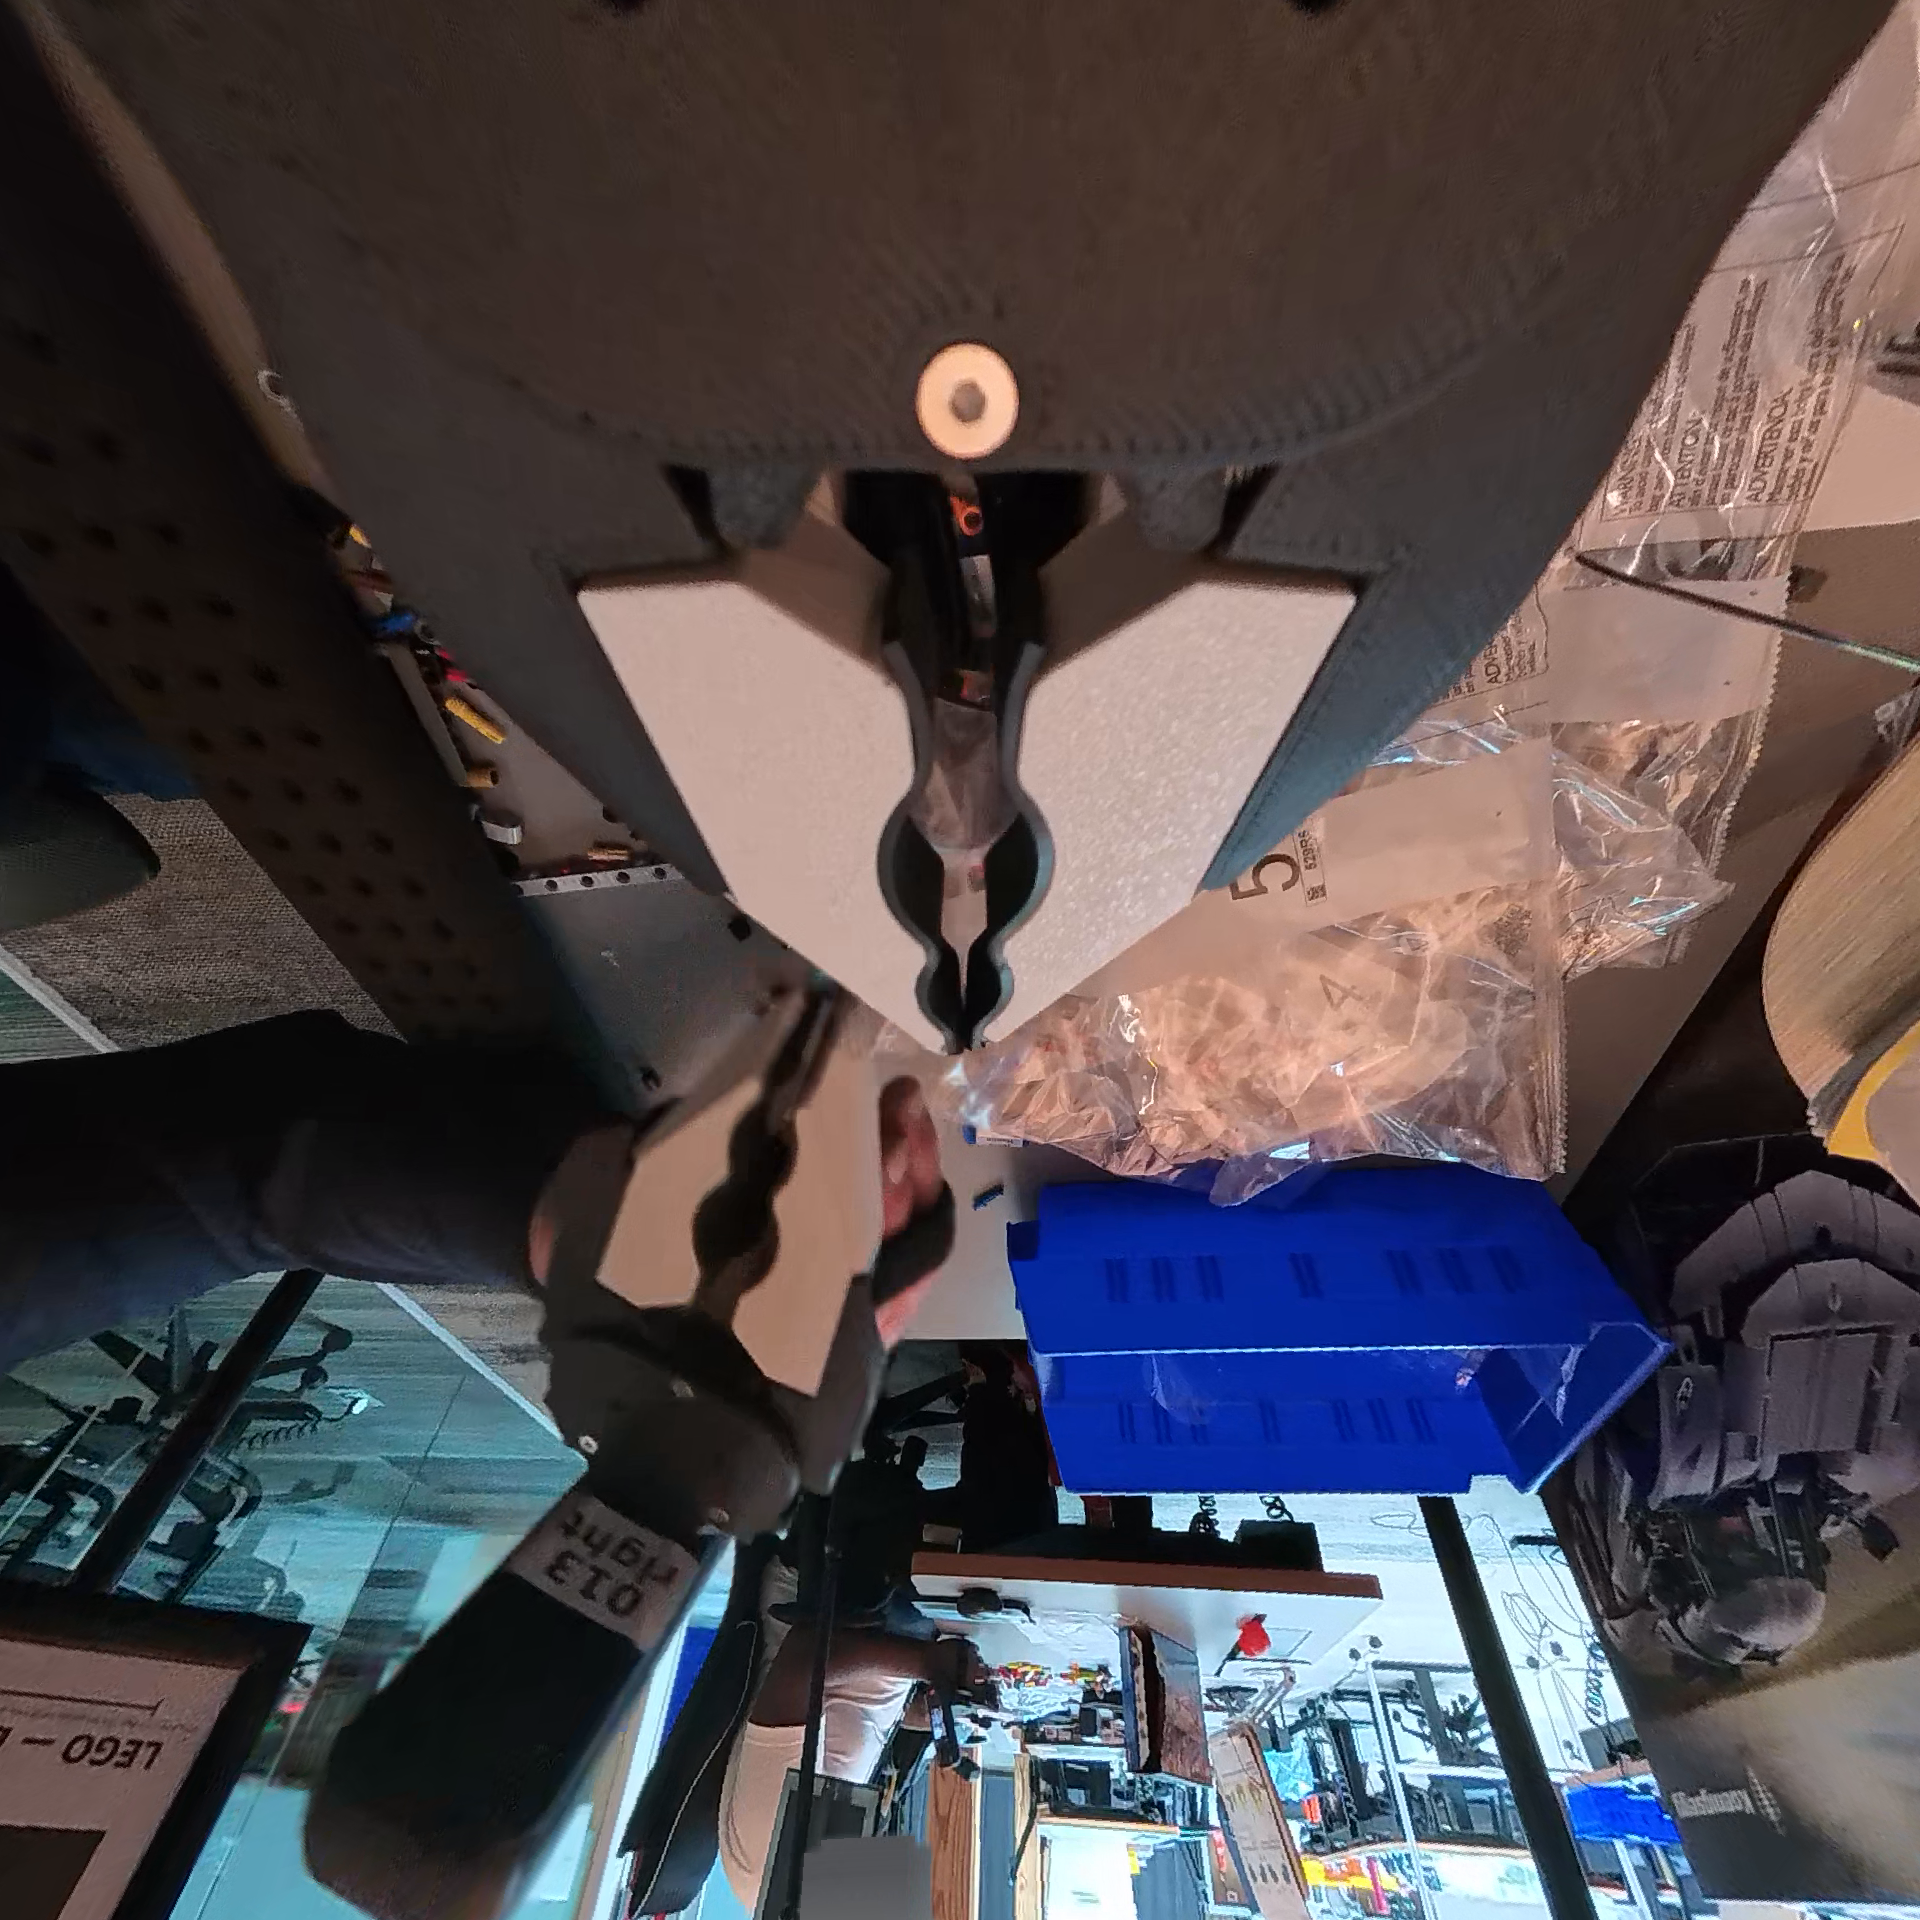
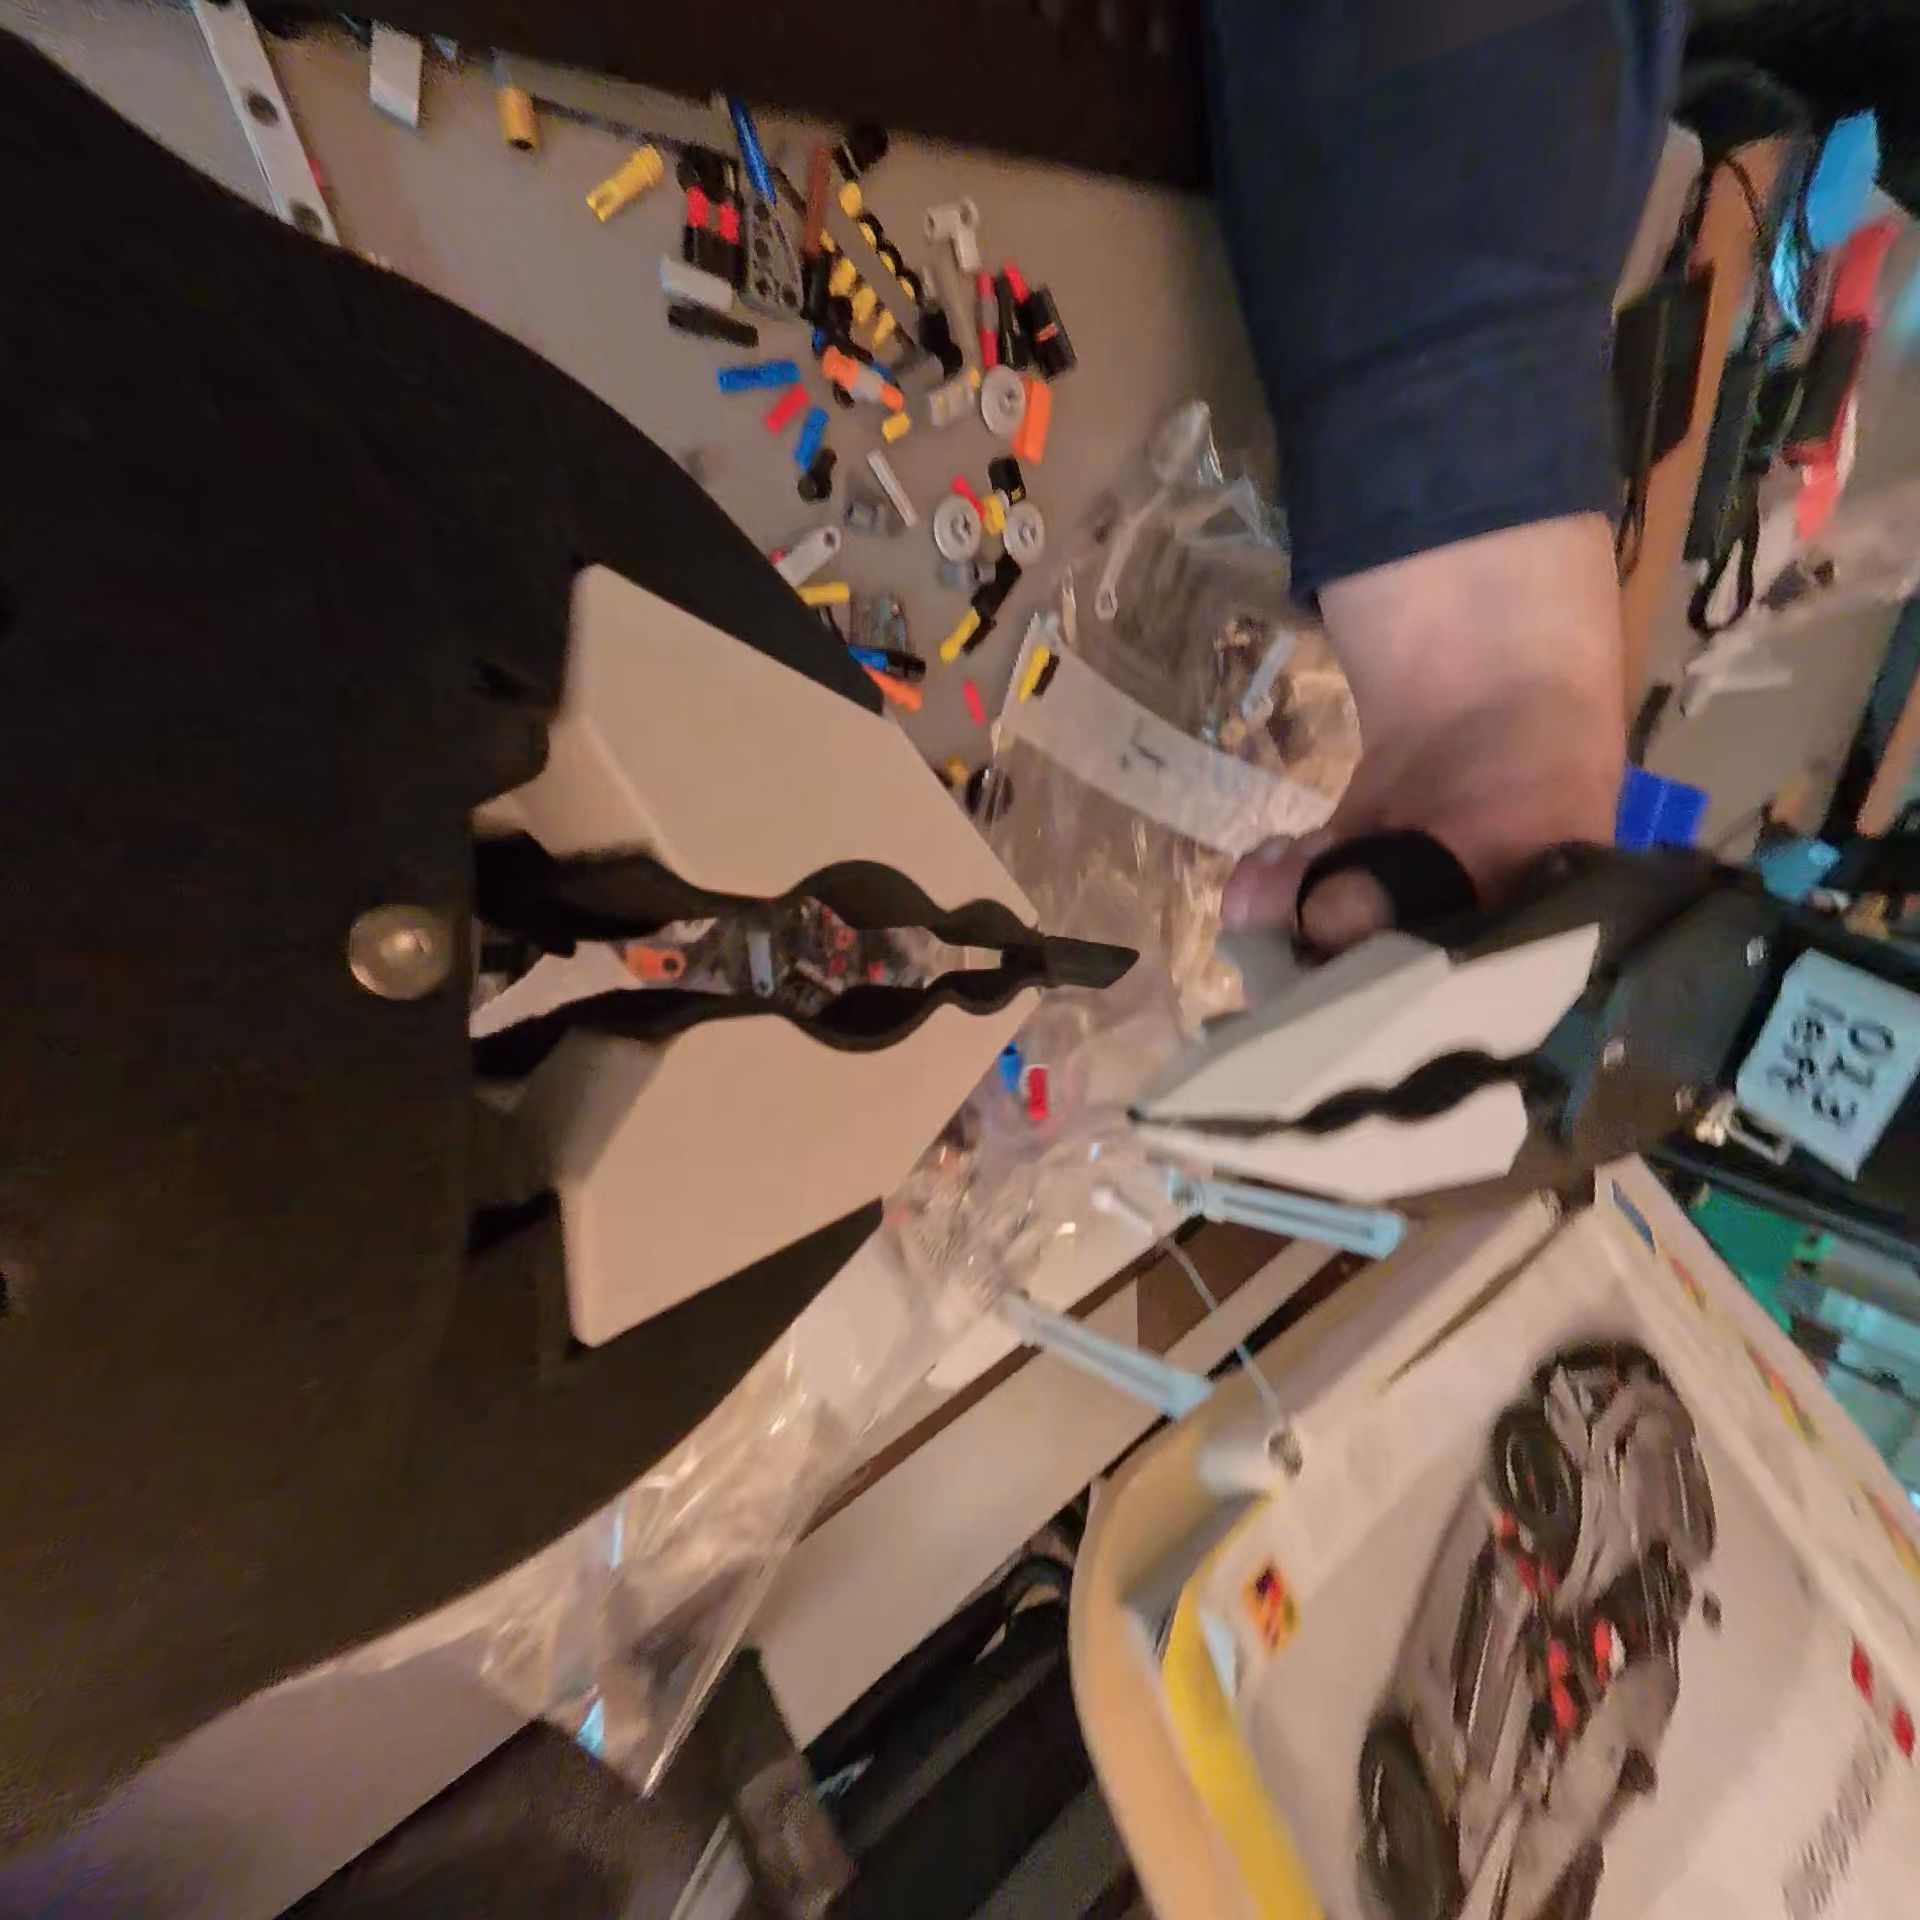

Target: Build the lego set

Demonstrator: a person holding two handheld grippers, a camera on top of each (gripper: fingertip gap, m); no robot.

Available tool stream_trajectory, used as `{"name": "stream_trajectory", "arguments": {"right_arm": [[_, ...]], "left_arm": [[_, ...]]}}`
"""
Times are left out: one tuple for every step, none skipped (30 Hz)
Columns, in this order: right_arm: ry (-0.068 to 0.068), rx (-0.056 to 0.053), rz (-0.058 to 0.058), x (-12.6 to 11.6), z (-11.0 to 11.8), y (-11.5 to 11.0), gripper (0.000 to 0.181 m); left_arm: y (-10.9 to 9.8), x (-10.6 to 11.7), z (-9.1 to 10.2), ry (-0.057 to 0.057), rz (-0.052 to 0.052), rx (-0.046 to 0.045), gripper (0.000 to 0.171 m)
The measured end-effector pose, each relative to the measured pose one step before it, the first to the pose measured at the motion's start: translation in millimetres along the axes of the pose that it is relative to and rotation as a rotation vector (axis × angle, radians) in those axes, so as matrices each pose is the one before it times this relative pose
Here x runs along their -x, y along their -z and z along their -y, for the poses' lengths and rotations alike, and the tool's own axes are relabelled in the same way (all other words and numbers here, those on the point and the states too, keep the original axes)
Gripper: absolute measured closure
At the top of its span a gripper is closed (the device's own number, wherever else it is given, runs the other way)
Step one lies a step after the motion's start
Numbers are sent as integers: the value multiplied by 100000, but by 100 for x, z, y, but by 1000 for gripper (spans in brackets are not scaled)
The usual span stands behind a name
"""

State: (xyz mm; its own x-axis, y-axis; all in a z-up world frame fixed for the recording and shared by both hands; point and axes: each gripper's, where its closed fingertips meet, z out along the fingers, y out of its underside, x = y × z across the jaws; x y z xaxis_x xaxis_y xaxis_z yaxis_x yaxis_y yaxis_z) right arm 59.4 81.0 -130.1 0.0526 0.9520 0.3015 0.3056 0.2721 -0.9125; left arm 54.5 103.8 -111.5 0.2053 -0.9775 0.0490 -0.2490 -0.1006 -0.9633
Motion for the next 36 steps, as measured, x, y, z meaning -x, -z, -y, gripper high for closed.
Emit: {"name": "stream_trajectory", "arguments": {"right_arm": [[-630, -962, -2790, -694, -9, 430, 181], [-1184, -476, -2115, -599, -16, 384, 181], [-1591, -104, -886, -401, -52, 298, 181], [-1068, -617, -9, -167, 13, 200, 181], [-267, 49, 602, 19, -75, 88, 181], [1222, 2286, -65, -35, -357, 55, 181], [2265, 3018, -787, -124, -473, 123, 181], [528, 2242, 1527, 156, -438, 158, 181], [-2229, 2127, 3357, 315, -523, 84, 181], [-2105, 3579, 185, -168, -811, -4, 181], [744, 2971, -5209, -887, -710, 47, 181], [393, 868, -1175, -290, -318, 77, 181], [-1386, -2575, 483, -100, 253, 158, 181], [-2139, -2875, 914, -27, 374, 122, 181], [-1133, -66, 1543, 158, 15, 1, 181], [1004, 1630, 1157, 265, -236, -114, 181], [1193, 1167, 642, 281, -161, -257, 181], [373, 863, 1315, 393, -100, -411, 181], [531, 1510, 1373, 413, -188, -521, 181], [1100, 2139, 973, 383, -262, -561, 181], [1227, 1992, 1167, 428, -230, -586, 181], [850, 1710, 2108, 559, -199, -588, 181], [882, 2595, 1427, 406, -328, -578, 181], [1435, 3989, -88, 139, -550, -510, 181], [1153, 3032, -339, 39, -445, -454, 181], [13, 1604, -556, -120, -313, -398, 181], [-215, 1397, -2703, -570, -354, -280, 181], [-1060, 1960, -3679, -927, -443, -76, 181], [-2228, 455, -3617, -1117, -242, 153, 181], [-2597, -1037, -4758, -1345, -20, 320, 181], [-1781, -444, -5386, -1362, -57, 293, 181], [-1048, 1224, -4024, -1027, -258, 71, 181], [-62, 2243, -2747, -593, -409, -163, 181], [1056, 2999, -1338, -135, -549, -360, 181], [1273, 4161, 616, 310, -706, -502, 181], [1357, 4667, 1541, 491, -729, -509, 173]], "left_arm": [[-3, -29, -69, -18, -127, 314, 171], [-8, -6, -78, -13, -16, 404, 171], [-10, 9, -77, 85, -15, 328, 171], [-6, -20, -51, 103, -155, 185, 171], [-14, 5, -38, 92, -55, 98, 171], [-6, 37, -23, -27, 189, 119, 171], [16, 49, -16, -111, 281, 94, 171], [50, 62, 14, -70, 389, -154, 171], [88, 66, 58, 166, 244, -418, 171], [72, 53, 40, 222, 137, -308, 171], [64, 66, -28, -22, 334, -86, 171], [58, 86, -2, -16, 408, -189, 171], [70, 56, 13, 271, 80, -327, 171], [77, 63, -15, 250, 206, -118, 171], [77, 100, -41, 71, 456, 14, 171], [101, 69, -19, 19, 392, -64, 171], [187, 58, 55, -5, 381, -360, 171], [248, 97, 113, 2, 621, -625, 171], [309, 107, 161, -58, 762, -801, 171], [345, 109, 212, -117, 871, -1027, 171], [350, 113, 289, -102, 809, -1533, 171], [324, 65, 309, 21, 453, -1678, 171], [257, 28, 250, -18, 230, -1368, 171], [205, 44, 173, -37, 319, -967, 171], [135, 61, 86, 14, 347, -476, 171], [85, 56, 3, -18, 284, -63, 171], [56, 60, 22, 56, 225, -247, 171], [9, 1, 47, 159, -62, -377, 171], [-8, -5, 17, -36, -56, -119, 171], [-18, 2, 15, -113, -1, -12, 171], [-1, -5, 63, -28, 8, -255, 171], [-21, 4, 63, 13, -32, -304, 171], [-27, 6, 15, 40, 34, -77, 171], [-46, -8, -38, -1, -33, 123, 171], [-39, -4, -28, 29, -72, 113, 171], [-37, -16, -26, 66, -75, 97, 171]]}}
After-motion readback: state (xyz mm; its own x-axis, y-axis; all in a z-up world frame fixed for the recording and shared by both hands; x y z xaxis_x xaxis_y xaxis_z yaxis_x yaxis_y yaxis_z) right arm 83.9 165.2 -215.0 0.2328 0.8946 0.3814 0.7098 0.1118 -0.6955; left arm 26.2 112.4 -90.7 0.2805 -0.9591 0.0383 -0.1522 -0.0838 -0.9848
